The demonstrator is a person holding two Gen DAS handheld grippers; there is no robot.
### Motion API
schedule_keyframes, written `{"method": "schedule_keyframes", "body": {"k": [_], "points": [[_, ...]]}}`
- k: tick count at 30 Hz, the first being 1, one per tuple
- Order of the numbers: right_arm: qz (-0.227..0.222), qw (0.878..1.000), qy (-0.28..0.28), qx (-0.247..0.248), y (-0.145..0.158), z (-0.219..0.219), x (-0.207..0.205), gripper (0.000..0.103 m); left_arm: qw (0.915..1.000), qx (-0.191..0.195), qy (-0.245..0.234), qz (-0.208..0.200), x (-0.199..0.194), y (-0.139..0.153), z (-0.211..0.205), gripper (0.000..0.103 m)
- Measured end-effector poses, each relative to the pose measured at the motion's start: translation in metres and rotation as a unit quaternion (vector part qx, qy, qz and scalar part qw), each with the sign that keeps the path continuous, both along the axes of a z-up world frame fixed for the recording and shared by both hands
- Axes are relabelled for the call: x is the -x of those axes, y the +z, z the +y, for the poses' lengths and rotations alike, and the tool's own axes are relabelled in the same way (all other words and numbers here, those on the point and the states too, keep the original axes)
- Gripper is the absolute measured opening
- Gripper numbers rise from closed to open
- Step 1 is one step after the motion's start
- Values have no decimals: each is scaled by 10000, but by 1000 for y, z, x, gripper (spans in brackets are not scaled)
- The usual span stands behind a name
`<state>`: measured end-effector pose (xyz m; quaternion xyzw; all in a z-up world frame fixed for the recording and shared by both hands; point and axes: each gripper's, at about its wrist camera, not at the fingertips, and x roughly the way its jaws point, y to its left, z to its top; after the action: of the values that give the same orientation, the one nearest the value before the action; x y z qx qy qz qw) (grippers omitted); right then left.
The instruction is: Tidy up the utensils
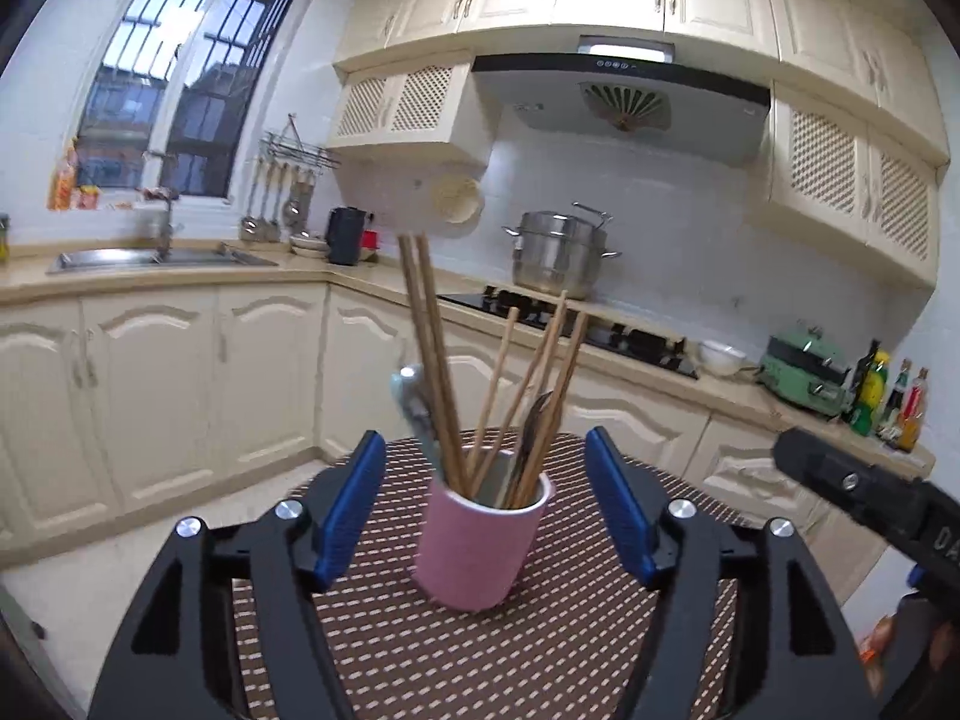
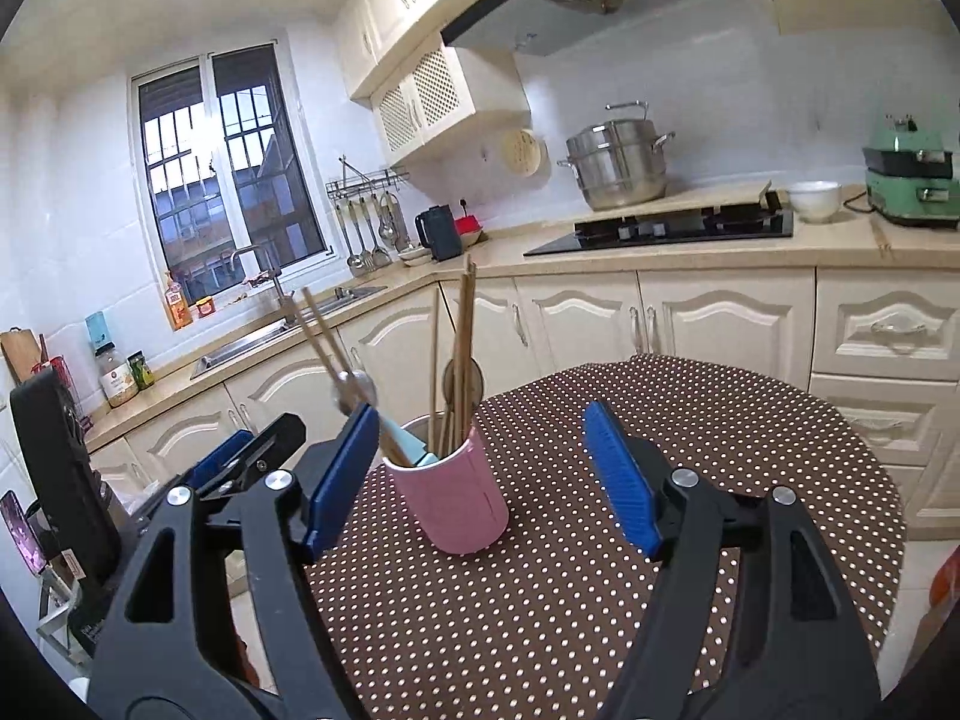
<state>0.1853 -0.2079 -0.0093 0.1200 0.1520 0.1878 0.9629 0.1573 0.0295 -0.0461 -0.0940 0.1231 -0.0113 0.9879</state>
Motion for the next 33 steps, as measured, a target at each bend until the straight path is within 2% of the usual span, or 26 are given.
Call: {"method": "schedule_keyframes", "body": {"k": [5, 9, 16, 33], "points": [[-164, 9997, -38, 159, 10, 5, 27, 74, 9986, -440, 278, 68, 30, 15, -2, 69], [-252, 9992, -96, 280, 15, 6, 46, 77, 9965, -653, 522, -17, 54, 28, -2, 76], [-426, 9979, -261, 414, 24, 3, 74, 83, 9954, -745, 542, -267, 93, 49, -3, 81], [-891, 9936, -282, 638, 46, 9, 125, 93, 9954, -769, 442, -360, 145, 82, -3, 86]]}}
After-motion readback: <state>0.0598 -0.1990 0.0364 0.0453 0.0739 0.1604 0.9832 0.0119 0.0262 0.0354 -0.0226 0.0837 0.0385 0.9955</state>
